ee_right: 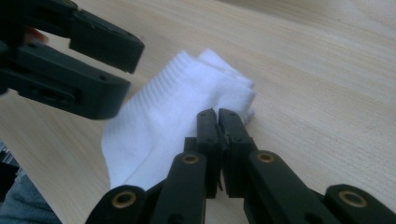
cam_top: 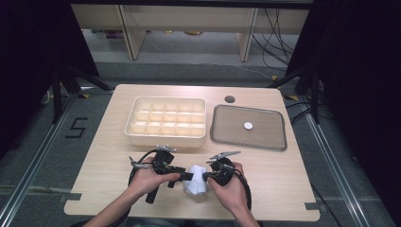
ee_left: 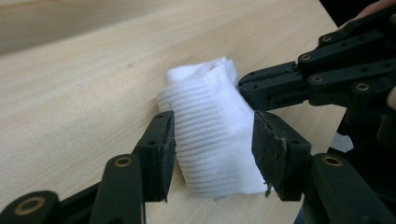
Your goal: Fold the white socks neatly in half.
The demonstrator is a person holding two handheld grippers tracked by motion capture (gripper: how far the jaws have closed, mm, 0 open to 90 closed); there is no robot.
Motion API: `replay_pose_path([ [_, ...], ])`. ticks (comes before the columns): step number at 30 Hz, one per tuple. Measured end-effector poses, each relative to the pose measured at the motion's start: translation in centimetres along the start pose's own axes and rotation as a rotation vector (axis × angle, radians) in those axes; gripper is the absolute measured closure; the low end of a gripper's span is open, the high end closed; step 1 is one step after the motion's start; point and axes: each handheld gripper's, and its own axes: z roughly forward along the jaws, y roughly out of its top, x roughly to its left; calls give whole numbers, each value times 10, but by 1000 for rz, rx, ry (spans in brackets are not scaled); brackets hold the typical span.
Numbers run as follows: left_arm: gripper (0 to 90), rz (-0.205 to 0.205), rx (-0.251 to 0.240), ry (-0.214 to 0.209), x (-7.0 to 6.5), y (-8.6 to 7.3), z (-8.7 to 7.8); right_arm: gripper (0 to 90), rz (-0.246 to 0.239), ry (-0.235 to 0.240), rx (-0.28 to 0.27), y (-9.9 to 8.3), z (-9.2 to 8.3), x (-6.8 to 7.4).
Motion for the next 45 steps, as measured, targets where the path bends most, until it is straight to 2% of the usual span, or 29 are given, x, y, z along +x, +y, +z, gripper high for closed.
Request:
replay_pose_path([
  [3, 481, 0, 33, -1, 1, 0, 5, 879, -5, 4, 2, 0, 0, 0],
  [7, 498, -22, 60, -6, 2, 1, 13, 880, 6, 6, 2, -1, 1, 0],
  [8, 496, -19, 61, -6, 3, 1, 15, 880, -4, 1, 3, -1, 2, -1],
  [11, 497, -34, 65, -14, 4, 2, 16, 882, 10, -9, 0, -1, 3, 0],
  [13, 502, -39, 65, -11, 4, 3, 17, 883, -6, 1, -20, -2, 4, -1],
  [15, 506, -52, 70, -8, 4, 3, 17, 884, 6, -5, -10, -2, 4, 0],
  [17, 520, -35, 98, -8, 6, 4, 16, 885, 7, -4, -11, -2, 4, 0],
  [18, 526, -53, 98, -10, 6, 4, 17, 886, 8, -3, -10, -2, 4, 0],
  [19, 530, -51, 99, -13, 6, 4, 17, 887, 1, -3, -11, -2, 4, -1],
  [20, 532, -72, 82, -14, 4, 4, 19, 888, -7, -1, -15, -2, 5, -1],
  [23, 546, -73, 84, -8, 3, 4, 20, 889, -6, 1, -15, -3, 6, -1],
  [27, 572, -70, 94, -8, 3, 5, 20, 890, 6, -6, -13, -3, 6, 0],
  [28, 582, -50, 112, -8, 5, 5, 20, 890, 7, -5, -14, -3, 6, 0],
  [31, 610, -51, 119, -11, 7, 5, 20, 890, 8, -6, -16, -3, 6, 0],
  [32, 621, -57, 115, -12, 7, 5, 20, 890, 6, -3, -16, -4, 6, 0],
  [36, 666, -39, 127, -7, 7, 5, 20, 889, 7, 9, -2, -3, 6, -1],
  [41, 714, -16, 118, 1, 5, 4, 21, 889, 1, 5, -5, -3, 6, -1],
  [42, 720, -22, 94, 4, 3, 4, 22, 889, 1, 6, -5, -3, 6, -1],
  [45, 735, 6, 86, 10, 2, 2, 22, 888, 6, 5, -3, -4, 6, -1],
])
